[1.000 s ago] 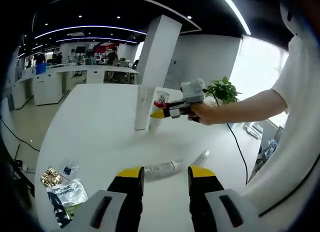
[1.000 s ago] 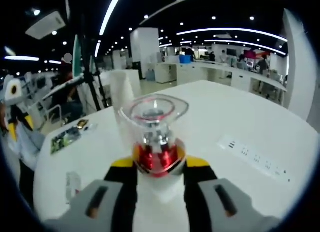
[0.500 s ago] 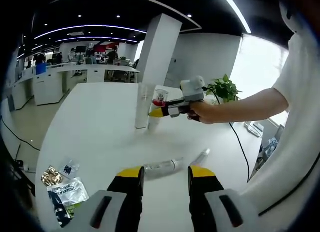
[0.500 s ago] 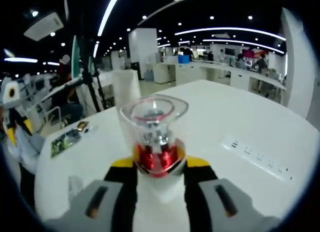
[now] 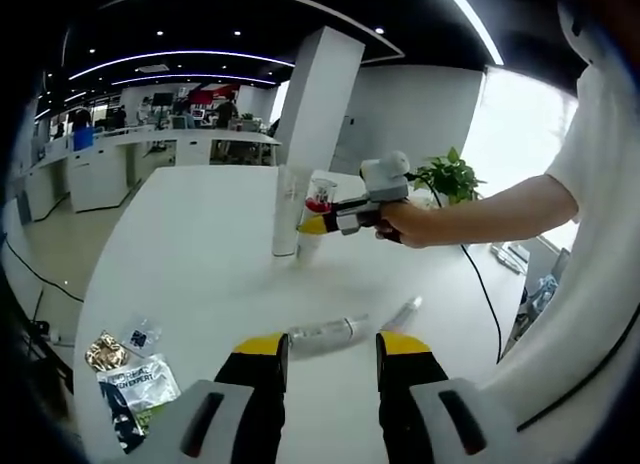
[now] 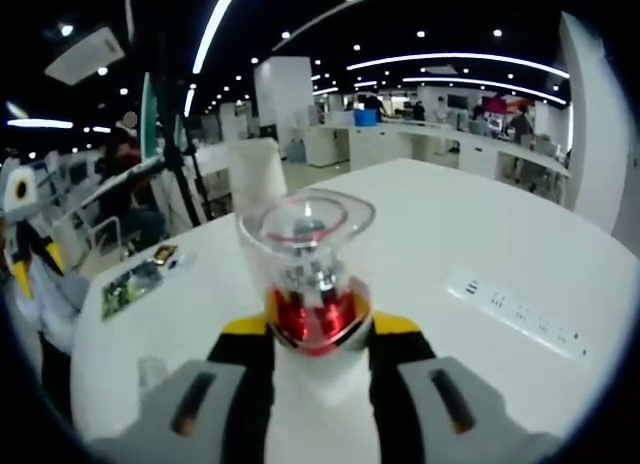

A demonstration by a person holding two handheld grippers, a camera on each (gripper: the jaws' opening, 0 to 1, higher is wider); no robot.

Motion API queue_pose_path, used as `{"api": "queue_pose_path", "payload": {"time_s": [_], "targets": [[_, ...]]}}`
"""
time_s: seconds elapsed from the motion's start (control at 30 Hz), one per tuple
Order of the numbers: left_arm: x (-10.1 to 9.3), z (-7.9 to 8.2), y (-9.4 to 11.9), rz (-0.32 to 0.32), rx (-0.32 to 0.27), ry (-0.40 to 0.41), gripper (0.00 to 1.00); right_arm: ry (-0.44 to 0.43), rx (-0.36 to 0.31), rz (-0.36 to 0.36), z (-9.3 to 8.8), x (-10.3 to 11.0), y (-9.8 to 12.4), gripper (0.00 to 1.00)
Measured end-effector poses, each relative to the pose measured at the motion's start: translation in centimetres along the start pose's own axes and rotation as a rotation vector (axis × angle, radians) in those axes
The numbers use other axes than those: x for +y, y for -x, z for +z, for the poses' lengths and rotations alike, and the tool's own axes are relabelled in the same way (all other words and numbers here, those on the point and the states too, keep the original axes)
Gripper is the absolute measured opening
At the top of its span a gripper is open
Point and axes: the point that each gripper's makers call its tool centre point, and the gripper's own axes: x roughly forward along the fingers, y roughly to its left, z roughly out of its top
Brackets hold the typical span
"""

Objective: Arrange the skincare products in the storage area until every visible bottle or jar stands upright without overlapping.

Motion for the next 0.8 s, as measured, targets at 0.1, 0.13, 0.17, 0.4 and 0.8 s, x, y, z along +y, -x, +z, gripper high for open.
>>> {"api": "queue_pose_path", "payload": {"time_s": [0.1,0.13,0.17,0.4,0.8], "targets": [[0.03,0.02,0.04,0.002,-0.001,-0.001,0.36,-0.011,0.003,0.0,-0.02,0.01,-0.03,0.35],[0.01,0.04,0.04,0.002,-0.002,-0.001,0.36,-0.014,0.007,0.0,-0.04,0.03,-0.03,0.35],[-0.01,0.06,0.05,0.002,-0.003,-0.002,0.36,-0.014,0.007,0.0,-0.04,0.03,-0.04,0.35],[-0.02,-0.06,0.17,0.004,-0.001,-0.003,0.36,-0.025,0.02,0.002,-0.18,0.21,-0.24,0.38],[0.07,-0.14,0.59,0.016,-0.01,0.0,0.36,-0.025,0.028,0.001,-0.35,0.7,-0.2,0.43]]}}
